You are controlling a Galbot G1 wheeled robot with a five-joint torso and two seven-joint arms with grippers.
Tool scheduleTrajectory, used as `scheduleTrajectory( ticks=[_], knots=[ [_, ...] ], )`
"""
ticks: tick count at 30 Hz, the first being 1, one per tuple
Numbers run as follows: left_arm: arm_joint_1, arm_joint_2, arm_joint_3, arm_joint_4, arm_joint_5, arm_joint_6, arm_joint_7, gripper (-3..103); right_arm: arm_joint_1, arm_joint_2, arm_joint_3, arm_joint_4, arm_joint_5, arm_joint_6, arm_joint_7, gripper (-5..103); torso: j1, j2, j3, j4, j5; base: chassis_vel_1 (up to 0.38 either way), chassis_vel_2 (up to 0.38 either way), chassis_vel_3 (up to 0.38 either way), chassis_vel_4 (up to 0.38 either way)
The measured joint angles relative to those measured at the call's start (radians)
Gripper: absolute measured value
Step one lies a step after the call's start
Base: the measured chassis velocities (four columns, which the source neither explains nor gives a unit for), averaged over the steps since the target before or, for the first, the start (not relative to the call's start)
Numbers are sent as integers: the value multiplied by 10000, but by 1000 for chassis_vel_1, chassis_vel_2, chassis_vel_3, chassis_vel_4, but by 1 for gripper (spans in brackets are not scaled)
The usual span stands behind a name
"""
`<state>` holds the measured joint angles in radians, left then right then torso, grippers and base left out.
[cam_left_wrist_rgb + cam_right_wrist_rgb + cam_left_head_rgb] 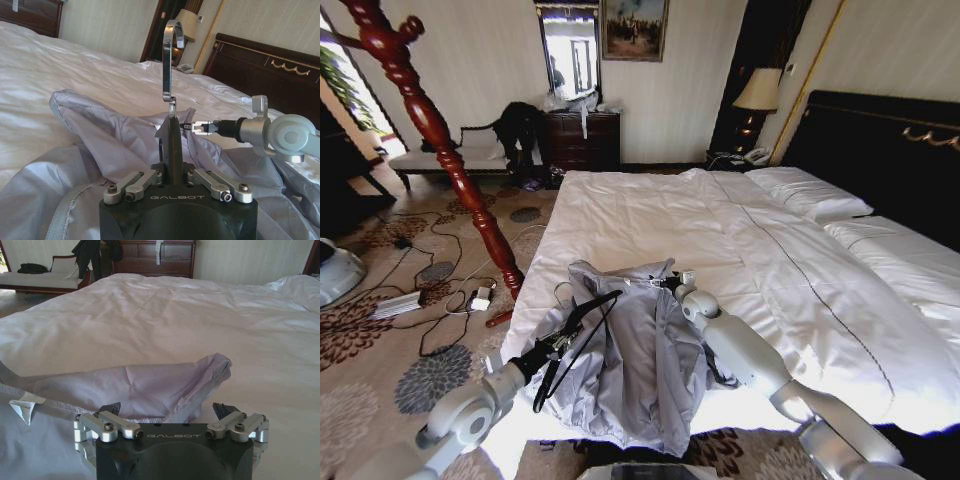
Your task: Pick up the clothes from the bed and hang them on the clothes hanger.
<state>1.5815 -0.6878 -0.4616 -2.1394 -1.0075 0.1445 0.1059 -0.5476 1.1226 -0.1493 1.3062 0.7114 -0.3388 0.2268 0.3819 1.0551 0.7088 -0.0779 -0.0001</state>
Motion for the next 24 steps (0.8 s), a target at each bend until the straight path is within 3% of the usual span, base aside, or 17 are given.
scheduleTrajectory(
  ticks=[2,5,7,14,17,23,24],
  knots=[
    [-32,-11,39,0,10,3,-18,15,54,14,-40,-177,-30,18,-16,101,-1,0,0,0,0,0,0,0,0],
    [-70,-15,83,1,70,4,-32,15,149,-8,-105,-434,-67,77,-97,86,-1,0,0,-1,0,0,0,0,0],
    [-75,-15,94,1,75,4,-33,15,181,-12,-139,-525,-70,96,-114,86,-1,0,0,-1,0,0,0,0,0],
    [-346,-57,312,133,290,18,-43,15,293,-54,-516,-840,-289,414,-276,54,-1,0,1,-2,0,0,0,0,0],
    [-464,-52,394,118,399,30,-44,15,303,11,-528,-857,-325,502,-272,48,-1,0,0,-1,1,0,0,0,0],
    [-671,41,433,213,555,62,-50,15,360,-34,-566,-873,-480,584,-258,21,-1,0,1,0,1,0,0,0,0],
    [-664,58,460,211,555,63,-50,15,363,-64,-582,-851,-496,588,-245,21,-1,0,0,-1,1,0,0,0,0]
  ],
)
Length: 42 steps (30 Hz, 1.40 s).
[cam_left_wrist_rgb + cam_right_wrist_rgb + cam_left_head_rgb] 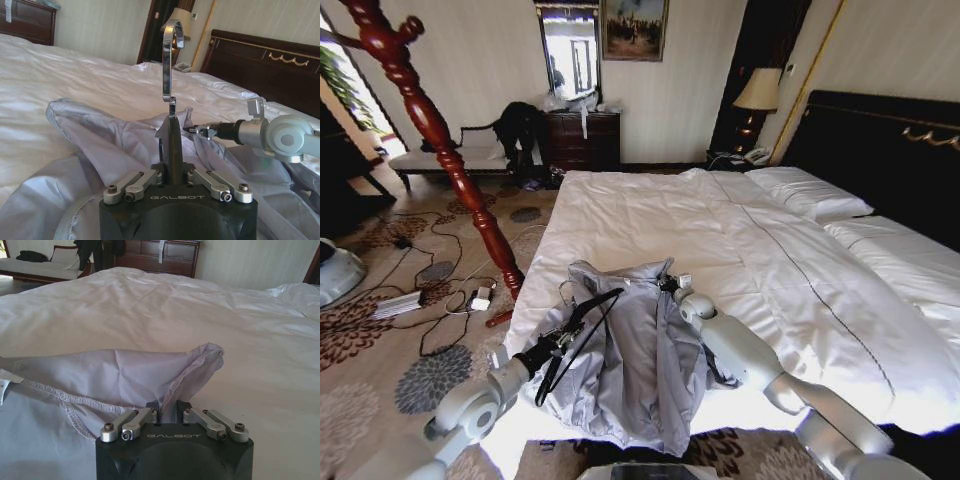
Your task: Pick up the clothes from the bed and hang them on the clothes hanger.
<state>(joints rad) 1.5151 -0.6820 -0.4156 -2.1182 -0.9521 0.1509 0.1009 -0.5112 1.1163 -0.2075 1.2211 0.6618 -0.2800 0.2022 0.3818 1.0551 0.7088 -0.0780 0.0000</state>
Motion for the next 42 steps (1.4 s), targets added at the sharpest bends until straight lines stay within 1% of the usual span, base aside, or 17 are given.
scheduleTrajectory(
  ticks=[1,3,4,6,12,17,23,27,28,30,32,33,35,36,37,40,42],
  knots=[
    [0,0,0,0,0,0,0,15,0,0,0,0,0,0,0,21,0,0,0,0,0,0,0,0,0],
    [46,5,58,-29,10,3,-3,15,0,-43,-25,59,-4,17,49,10,0,0,0,0,0,0,0,0,0],
    [68,-1,85,-45,31,5,-6,15,1,-69,-38,96,-5,19,73,10,0,0,0,1,0,0,0,0,0],
    [112,-22,131,-89,61,23,-29,15,-23,-181,-54,245,-3,19,137,2,0,0,0,3,-1,0,0,0,0],
    [118,-10,137,-130,-13,46,-65,15,-77,-386,-56,536,40,-2,249,0,0,0,0,1,0,0,0,0,0],
    [17,1,145,-158,-4,70,-98,15,-198,-745,20,1174,30,-30,392,0,0,0,0,3,1,0,0,0,0],
    [-285,72,381,-294,-221,198,-153,15,-598,-1409,426,2539,468,-275,691,0,0,0,0,0,-1,0,0,0,0],
    [-353,198,422,-619,-660,330,-202,15,-784,-1784,516,3281,446,-323,752,0,0,0,-1,0,0,0,0,0,0],
    [-377,352,474,-720,-846,368,-184,15,-897,-1961,587,3637,438,-334,788,0,0,1,-1,2,2,0,0,0,0],
    [-543,674,662,-739,-1181,419,-45,15,-1064,-2166,759,4125,831,-366,903,0,0,1,-1,2,-2,0,0,0,0],
    [-661,797,763,-702,-1299,440,27,15,-1140,-2230,849,4323,1105,-384,947,0,0,0,0,3,0,0,0,0,0],
    [-899,944,917,-595,-1441,464,93,15,-1271,-2334,1001,4630,1454,-387,969,0,0,1,0,4,3,0,0,0,0],
    [-1562,1179,1247,-380,-1810,532,254,15,-1529,-2550,1274,5170,1723,-345,889,0,-1,1,-1,2,-2,0,0,0,0],
    [-1965,1283,1425,-286,-2078,587,343,15,-1687,-2673,1404,5466,1802,-322,814,0,0,1,0,1,-2,0,0,0,0],
    [-1965,1283,1425,-286,-2078,587,343,15,-1687,-2673,1404,5466,1802,-322,814,0,0,1,0,1,-2,0,0,0,0],
    [-3077,1552,1860,-72,-2867,778,590,15,-2078,-3079,1651,6228,1939,-252,661,0,0,1,-1,-6,0,0,0,0,0],
    [-3275,1635,1917,-18,-3066,834,666,15,-2106,-3184,1663,6399,1941,-214,569,0,0,1,0,-7,-1,0,0,0,0]
  ],
)
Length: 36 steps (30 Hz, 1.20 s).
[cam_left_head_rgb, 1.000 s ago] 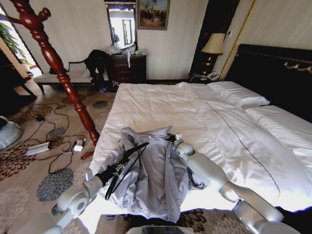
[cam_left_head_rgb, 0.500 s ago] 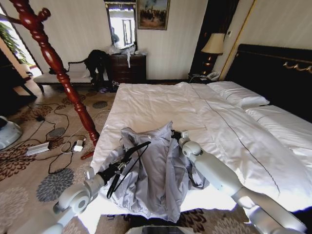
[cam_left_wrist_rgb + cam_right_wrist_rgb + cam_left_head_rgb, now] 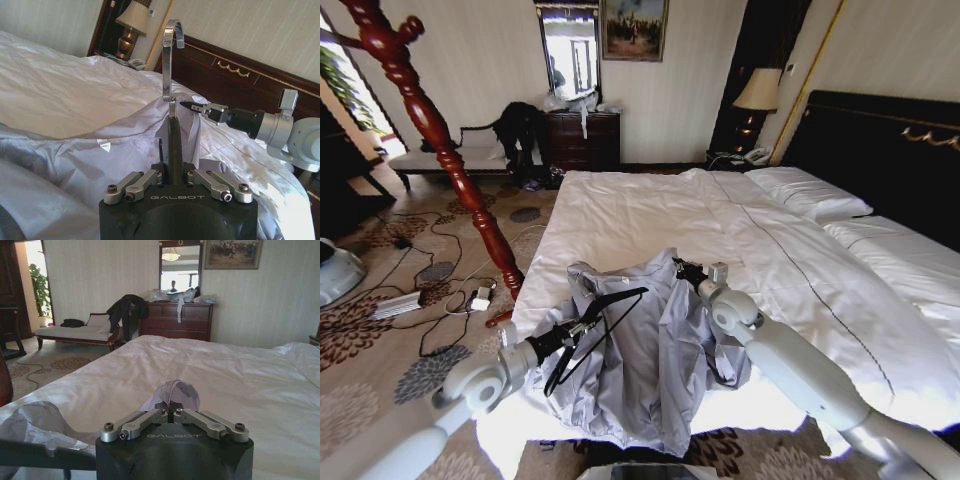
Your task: Pick up the clothes from the bed and hang them on the clothes hanger.
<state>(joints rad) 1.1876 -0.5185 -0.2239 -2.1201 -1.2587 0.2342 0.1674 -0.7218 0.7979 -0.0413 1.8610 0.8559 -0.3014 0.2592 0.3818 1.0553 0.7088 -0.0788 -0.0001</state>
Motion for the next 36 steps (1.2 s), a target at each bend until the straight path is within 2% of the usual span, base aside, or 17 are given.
scheduleTrajectory(
  ticks=[4,10,13,18,22,24,27,36],
  knots=[
    [-380,187,204,48,-627,175,163,15,143,-59,-40,238,89,55,-113,0,0,-1,0,17,0,0,0,0,0],
    [-776,177,780,63,-709,249,375,15,200,-79,-26,355,215,61,-105,0,0,-1,0,8,1,0,0,0,0],
    [-1467,88,1650,337,-648,178,671,15,162,-342,71,790,534,62,-93,0,1,-1,0,5,-1,0,0,0,0],
    [-1827,-58,1886,583,-1005,72,850,15,38,-573,156,1329,811,57,-107,0,0,-1,0,14,0,0,0,0,0],
    [-2399,-193,2345,825,-1028,-12,982,15,-209,-803,289,1755,913,40,-90,0,0,-1,0,3,-1,0,0,0,0],
    [-2801,-310,2599,929,-1075,-25,1081,15,-330,-892,334,2003,995,16,-35,0,0,-1,0,7,3,0,0,0,0],
    [-3072,-368,2806,972,-1122,-6,1123,15,-353,-902,357,2153,1096,-12,17,0,0,-1,0,8,0,0,0,0,0],
    [-4284,-668,4344,1403,-1149,23,926,15,-430,-1058,476,2730,1423,-96,203,0,0,-2,0,10,0,0,0,0,0]
  ],
)
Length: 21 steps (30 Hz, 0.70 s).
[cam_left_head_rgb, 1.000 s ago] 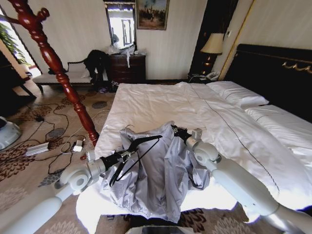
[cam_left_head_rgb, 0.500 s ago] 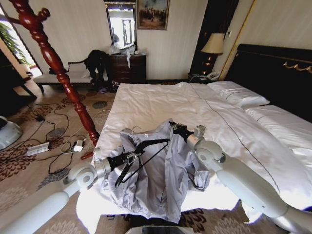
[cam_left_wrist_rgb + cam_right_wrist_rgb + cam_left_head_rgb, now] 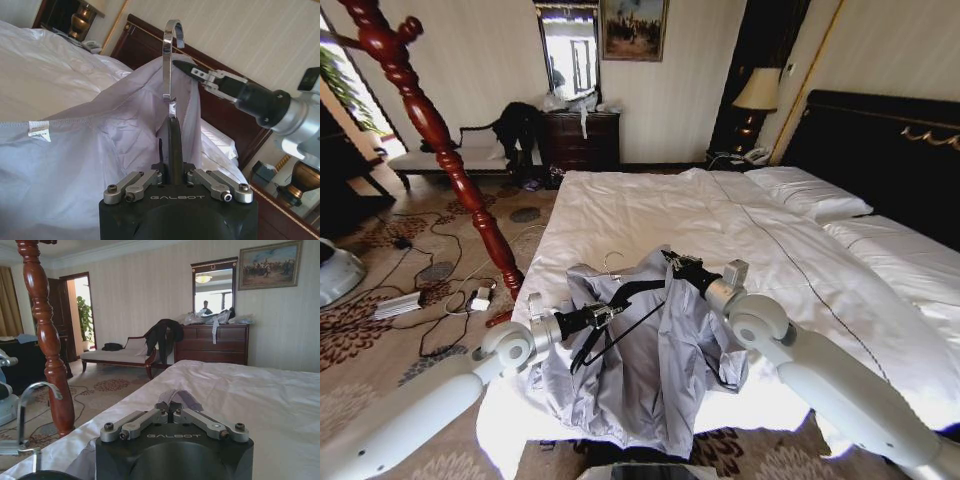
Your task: Pick up the clothes from the bed and hang them on the clothes hanger.
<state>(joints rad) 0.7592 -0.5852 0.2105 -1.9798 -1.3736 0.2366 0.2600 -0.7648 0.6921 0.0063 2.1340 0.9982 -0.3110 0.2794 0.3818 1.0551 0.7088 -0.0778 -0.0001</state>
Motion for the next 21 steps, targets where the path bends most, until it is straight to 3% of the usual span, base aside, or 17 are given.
scheduleTrajectory(
  ticks=[10,21],
  knots=[
    [-1437,-729,1331,770,-293,-12,-275,15,-694,81,153,494,1,-31,140,0,1,0,0,-4,2,0,0,0,0],
    [-2111,-1596,1650,1499,-397,-23,-581,15,-1162,-87,352,1265,283,-131,527,0,1,1,0,0,1,0,0,0,0]
  ],
)
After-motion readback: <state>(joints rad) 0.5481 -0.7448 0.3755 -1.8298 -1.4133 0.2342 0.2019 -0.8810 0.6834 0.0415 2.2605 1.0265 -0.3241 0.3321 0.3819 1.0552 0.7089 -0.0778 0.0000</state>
